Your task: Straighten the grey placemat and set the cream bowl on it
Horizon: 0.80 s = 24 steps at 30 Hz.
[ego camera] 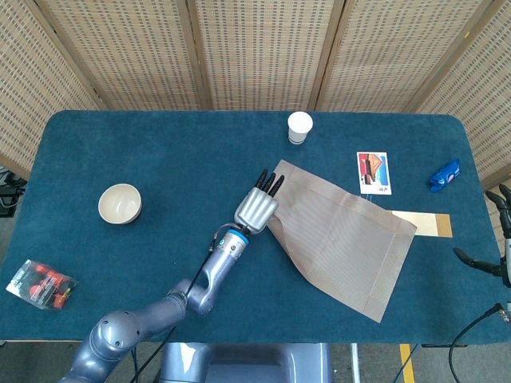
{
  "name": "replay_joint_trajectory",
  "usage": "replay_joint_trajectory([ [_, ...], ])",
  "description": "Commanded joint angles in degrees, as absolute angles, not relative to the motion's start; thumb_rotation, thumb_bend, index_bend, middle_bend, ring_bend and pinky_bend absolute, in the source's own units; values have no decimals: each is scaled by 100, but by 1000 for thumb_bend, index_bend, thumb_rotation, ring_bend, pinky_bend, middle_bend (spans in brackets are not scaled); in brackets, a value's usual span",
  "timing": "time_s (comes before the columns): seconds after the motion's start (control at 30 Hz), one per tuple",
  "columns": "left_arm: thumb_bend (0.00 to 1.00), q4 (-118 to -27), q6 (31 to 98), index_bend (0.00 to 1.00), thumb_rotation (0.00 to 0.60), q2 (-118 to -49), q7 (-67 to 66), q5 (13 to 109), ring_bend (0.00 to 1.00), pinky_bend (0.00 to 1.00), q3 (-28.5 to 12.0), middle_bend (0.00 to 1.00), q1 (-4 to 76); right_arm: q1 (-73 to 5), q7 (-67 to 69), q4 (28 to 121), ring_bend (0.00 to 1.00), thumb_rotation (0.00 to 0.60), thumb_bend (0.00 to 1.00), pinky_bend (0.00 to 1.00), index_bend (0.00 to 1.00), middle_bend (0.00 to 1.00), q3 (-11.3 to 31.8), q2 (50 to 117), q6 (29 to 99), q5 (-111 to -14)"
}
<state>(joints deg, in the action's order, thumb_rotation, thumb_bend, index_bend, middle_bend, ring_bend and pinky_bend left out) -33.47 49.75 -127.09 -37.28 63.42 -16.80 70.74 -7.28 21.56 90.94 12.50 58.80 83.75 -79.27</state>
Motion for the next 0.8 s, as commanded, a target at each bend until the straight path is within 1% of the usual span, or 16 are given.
replay_joint_trajectory([
  [0.03,656,-3538,5080,746,600,-12572,-3777,6391,0,0,-1661,0,6937,-722,2125,9114,0,600,118,0,139,0,1241,5881,8385,-7933],
  [0.2,655,-4004,5266,759,600,-12284,-3863,6447,0,0,-1598,0,6662,-734,2038,9146,0,600,118,0,139,0,1204,5889,8366,-7972],
  [0.37,655,-5004,5616,767,600,-11703,-4006,6530,0,0,-1339,0,6090,-735,1885,9201,0,600,118,0,139,0,1169,5909,8404,-8034],
  [0.53,655,-5994,5751,767,600,-11170,-4260,6442,0,0,-1134,0,5673,-726,1790,9248,0,600,118,0,139,0,1147,5922,8448,-8076],
  [0.57,655,-6246,5775,767,600,-11033,-4322,6425,0,0,-1074,0,5584,-724,1767,9256,0,600,118,0,139,0,1141,5925,8457,-8085],
  [0.67,655,-7388,5994,767,600,-10392,-4490,6561,0,0,-655,0,5181,-717,1642,9292,0,600,117,0,139,0,1121,5949,8506,-8126],
  [0.8,655,-8159,6137,762,600,-9950,-4663,6669,0,0,-364,0,4952,-711,1536,9324,0,600,118,0,139,0,1106,5972,8547,-8152],
])
